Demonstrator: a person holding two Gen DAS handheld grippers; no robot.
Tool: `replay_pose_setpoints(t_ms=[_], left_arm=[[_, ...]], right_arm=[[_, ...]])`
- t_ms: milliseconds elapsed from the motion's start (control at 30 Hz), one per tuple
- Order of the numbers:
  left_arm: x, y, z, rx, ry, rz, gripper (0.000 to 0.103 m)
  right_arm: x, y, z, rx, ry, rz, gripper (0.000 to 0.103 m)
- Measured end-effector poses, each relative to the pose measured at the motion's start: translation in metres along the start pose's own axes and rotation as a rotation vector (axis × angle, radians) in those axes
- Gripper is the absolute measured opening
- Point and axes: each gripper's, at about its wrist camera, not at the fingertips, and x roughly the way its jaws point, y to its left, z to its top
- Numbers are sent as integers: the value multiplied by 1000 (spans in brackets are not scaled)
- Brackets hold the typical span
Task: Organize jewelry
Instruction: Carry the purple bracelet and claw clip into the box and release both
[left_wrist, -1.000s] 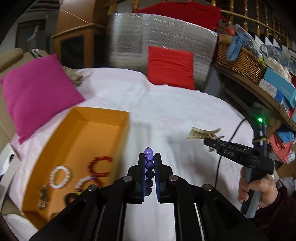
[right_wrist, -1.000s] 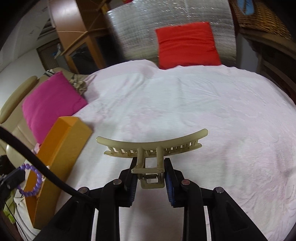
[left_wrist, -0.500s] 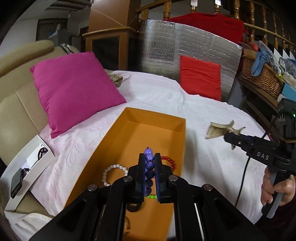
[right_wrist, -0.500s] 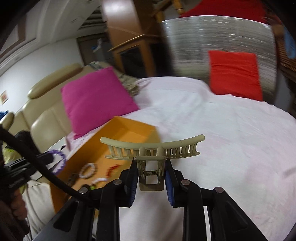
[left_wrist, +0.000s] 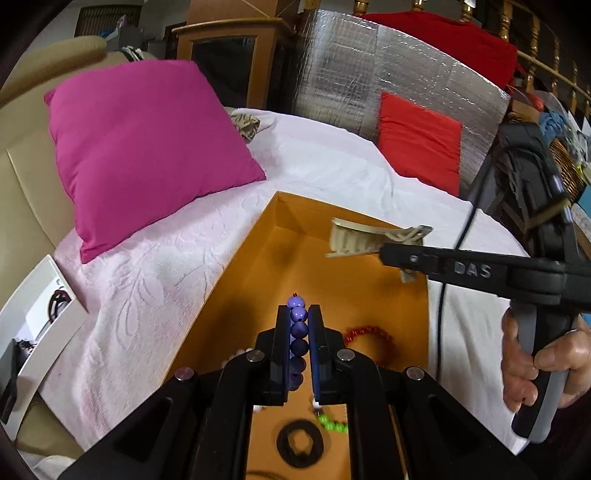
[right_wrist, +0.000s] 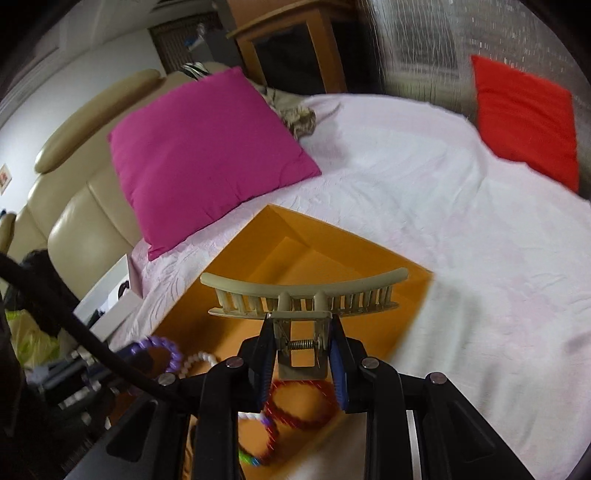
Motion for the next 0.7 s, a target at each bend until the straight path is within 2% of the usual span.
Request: replay_pose_setpoints(t_ms=[200, 367, 567, 600, 667, 700], left_arm=[[33, 2, 1, -56, 26, -9, 9], [56, 6, -10, -106, 67, -18, 9], [68, 7, -16, -89, 105, 7, 9], [67, 8, -17, -84, 115, 19, 12], [62, 11, -18, -87, 117, 31, 24], [57, 14, -19, -94, 110, 44, 40]], right_arm=[[40, -2, 19, 117, 64, 34, 28], [74, -4, 22, 183, 136, 17, 28], [91, -1, 21, 176, 168, -19, 31], [91, -2, 21, 180, 185, -23, 32], [95, -6, 16, 210, 245, -9, 37], [94, -8, 14, 222, 251, -6, 41]])
